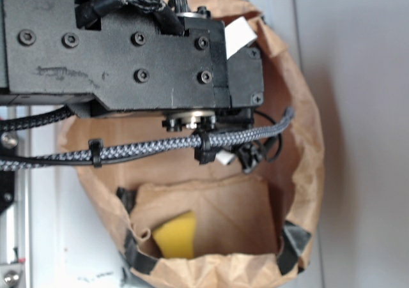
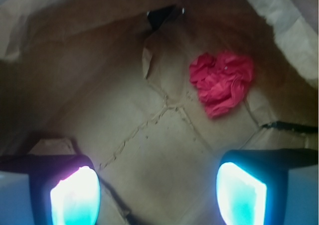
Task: Grab the red paper.
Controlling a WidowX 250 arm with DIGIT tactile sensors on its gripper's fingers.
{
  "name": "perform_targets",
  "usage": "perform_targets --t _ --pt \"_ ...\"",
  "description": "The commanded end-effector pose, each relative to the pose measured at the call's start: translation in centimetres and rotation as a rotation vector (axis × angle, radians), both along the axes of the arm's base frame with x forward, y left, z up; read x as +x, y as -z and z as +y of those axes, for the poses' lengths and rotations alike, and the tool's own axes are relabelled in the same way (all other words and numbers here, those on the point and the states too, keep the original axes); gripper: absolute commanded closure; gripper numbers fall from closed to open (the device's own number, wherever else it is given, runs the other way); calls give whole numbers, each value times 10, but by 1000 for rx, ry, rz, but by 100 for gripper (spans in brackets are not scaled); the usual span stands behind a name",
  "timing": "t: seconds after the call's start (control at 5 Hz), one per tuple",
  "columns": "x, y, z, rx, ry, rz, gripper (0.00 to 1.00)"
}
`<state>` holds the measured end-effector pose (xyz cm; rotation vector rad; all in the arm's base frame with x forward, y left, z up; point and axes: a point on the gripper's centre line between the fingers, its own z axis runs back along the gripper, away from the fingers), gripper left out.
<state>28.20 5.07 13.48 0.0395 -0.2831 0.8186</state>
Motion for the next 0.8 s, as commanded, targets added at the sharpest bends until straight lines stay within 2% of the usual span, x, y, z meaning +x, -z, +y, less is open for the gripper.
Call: perform_targets --t 0.0,0.2,0.6 --pt "10 -9 22 41 -40 -52 0" --pt "10 -6 24 68 -18 -45 0" --pt "10 -6 24 68 -18 -45 0"
